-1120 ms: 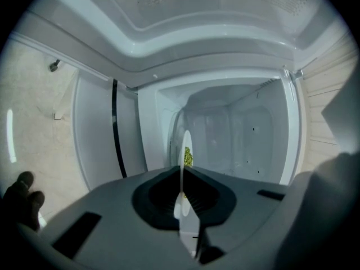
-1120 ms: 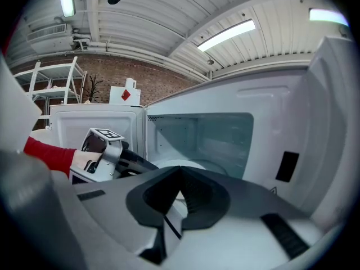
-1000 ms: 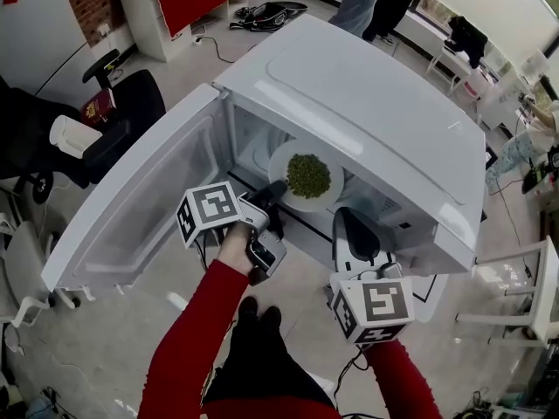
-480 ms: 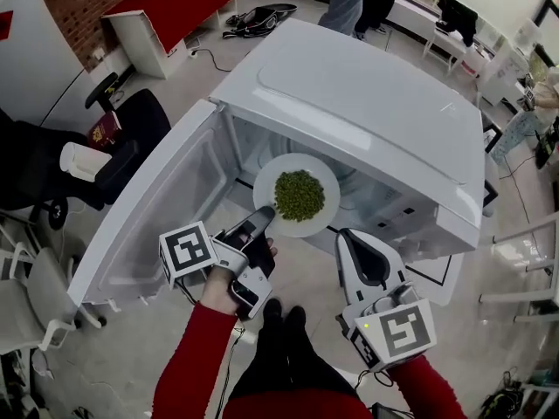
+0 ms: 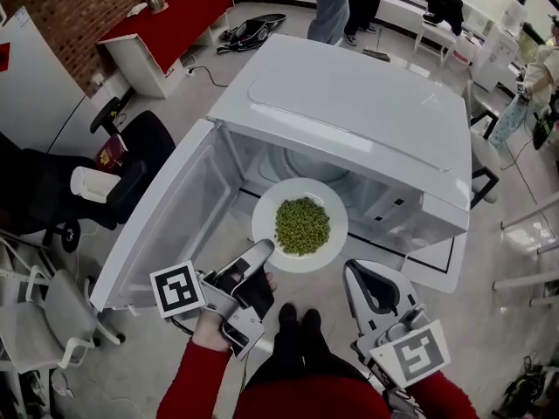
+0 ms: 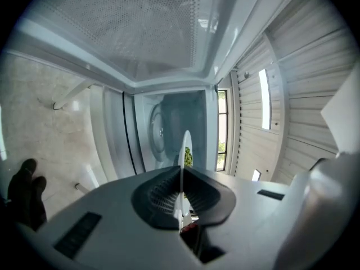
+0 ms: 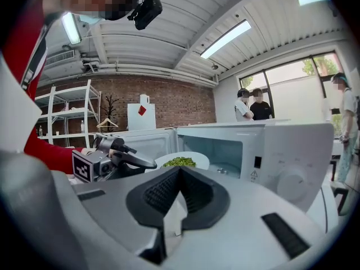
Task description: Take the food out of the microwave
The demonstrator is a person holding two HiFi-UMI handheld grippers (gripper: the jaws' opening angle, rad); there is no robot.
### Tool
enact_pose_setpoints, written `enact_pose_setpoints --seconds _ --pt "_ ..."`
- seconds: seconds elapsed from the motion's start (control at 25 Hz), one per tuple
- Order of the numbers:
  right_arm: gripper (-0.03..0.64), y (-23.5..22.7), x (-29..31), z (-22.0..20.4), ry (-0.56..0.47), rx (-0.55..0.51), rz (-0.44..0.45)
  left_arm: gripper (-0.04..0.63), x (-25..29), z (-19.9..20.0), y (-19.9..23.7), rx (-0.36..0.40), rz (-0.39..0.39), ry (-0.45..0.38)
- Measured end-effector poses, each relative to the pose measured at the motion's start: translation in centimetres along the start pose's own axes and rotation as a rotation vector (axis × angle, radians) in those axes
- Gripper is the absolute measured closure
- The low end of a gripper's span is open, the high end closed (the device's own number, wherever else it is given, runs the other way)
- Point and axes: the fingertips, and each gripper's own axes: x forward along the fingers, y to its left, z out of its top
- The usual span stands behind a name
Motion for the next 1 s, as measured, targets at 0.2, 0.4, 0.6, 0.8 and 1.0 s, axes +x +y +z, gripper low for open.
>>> enact_pose_setpoints --seconds 0.2,0.4,0.6,0.8,1.0 --pt "0.603 0.4 -1.9 -0.3 -0.010 0.044 0.003 0.575 -2.1 -1.7 -0.1 -0.011 0.034 0.048" --pt "0.603 0.5 -3.4 0.0 -0.025 0.067 -0.010 0.575 -3.8 -3.5 -0.3 -0.023 0.052 0.092" --pt "0.603 0.5 -4.6 -0.4 -0.025 0.083 -0.019 0.575 -4.8 -4.7 -0.5 -0.024 0.062 0.119" --pt "0.603 0.3 -4.9 -0.3 -0.033 0.091 -0.014 0.575 -4.9 -5.2 -1.1 -0.020 0.058 0.136" --pt "0.603 -0.1 -5.2 -0.4 -0.030 0.103 -0.012 0.575 -5.1 -5.6 -1.3 -0.028 0.053 0.137"
